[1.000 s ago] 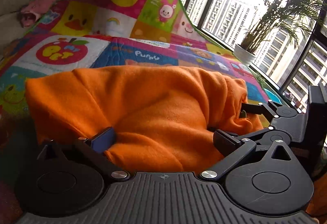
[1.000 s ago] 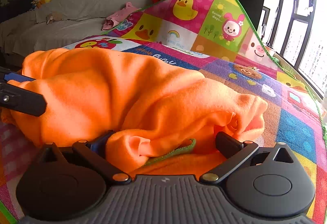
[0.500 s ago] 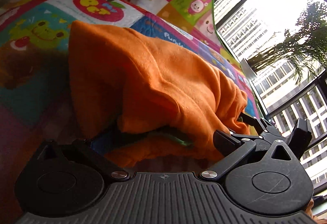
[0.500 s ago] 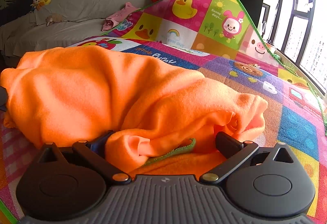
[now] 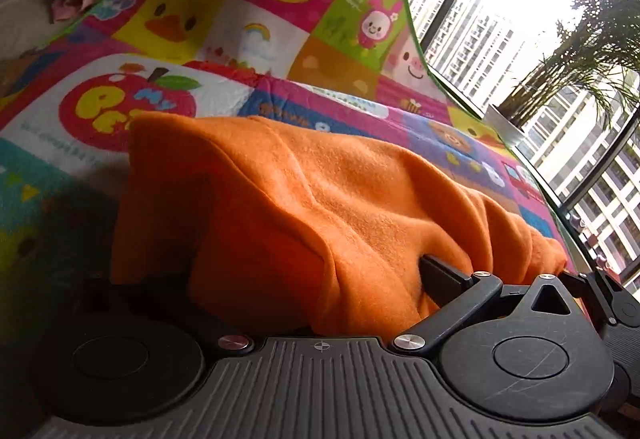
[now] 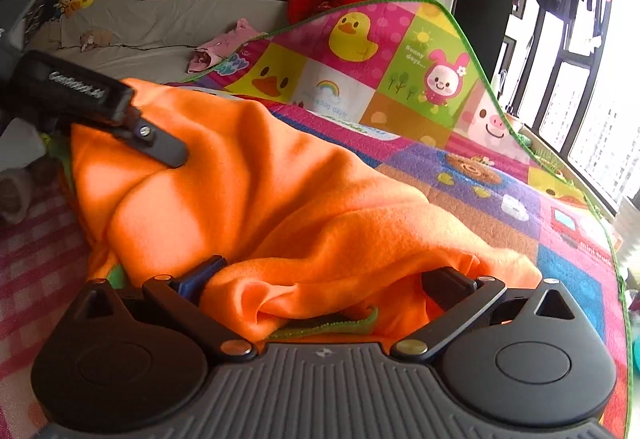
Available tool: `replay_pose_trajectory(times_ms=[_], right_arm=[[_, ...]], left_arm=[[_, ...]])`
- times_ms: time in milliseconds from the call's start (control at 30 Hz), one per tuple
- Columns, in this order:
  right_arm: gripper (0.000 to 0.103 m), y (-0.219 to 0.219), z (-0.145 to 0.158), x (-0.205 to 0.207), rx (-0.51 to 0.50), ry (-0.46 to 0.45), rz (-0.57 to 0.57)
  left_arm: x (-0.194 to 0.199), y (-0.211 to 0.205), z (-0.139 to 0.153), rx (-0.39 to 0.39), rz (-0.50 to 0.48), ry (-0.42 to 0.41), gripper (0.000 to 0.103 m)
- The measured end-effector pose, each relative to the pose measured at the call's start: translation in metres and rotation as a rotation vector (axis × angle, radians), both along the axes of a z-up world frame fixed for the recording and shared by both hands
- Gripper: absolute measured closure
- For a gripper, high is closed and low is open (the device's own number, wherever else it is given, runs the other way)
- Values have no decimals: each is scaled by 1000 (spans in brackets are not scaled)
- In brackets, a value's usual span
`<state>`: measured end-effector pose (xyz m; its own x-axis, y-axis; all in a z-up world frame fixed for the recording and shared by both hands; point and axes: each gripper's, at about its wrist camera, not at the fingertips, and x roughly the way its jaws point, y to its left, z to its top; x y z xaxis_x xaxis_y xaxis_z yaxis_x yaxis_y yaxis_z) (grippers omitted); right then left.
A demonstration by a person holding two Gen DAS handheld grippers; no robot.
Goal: Fold clothes
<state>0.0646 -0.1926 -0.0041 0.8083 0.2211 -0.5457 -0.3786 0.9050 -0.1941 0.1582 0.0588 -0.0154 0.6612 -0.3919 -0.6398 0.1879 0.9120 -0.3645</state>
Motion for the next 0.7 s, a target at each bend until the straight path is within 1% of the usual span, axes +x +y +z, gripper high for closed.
replay_pose_trajectory(times_ms=[100,233,367,400,433,533,600,633,700], right_arm=[[0,-1,0,8,-28,-6,10],[0,-7,-3,20,-72,-33,24],[0,3,-5,38,-206,-145,21],[0,6,-6,42,-232,-159,27],[0,6,-5,44,-241,-149,35],[0,-1,-2,39,-226,-81,65],[0,-12,3,29,-188,-47,65],[0,-21,7,25,-133,-14,51],[0,-41,17,18,9,68,9]], left_arm=[[1,3,-2,-4,-9,-3,0],[-22,4,-4,31,-27,-36,0],[-39,3,-5,62,-19,-53,0],[-42,1,-5,72,-16,-57,0],[-45,0,-6,86,-13,-61,0],[-56,-4,-6,123,-15,-71,0],[-62,-6,-6,138,-18,-78,0],[-64,-7,-7,142,-17,-81,0],[-66,-7,-7,142,-5,-84,0]])
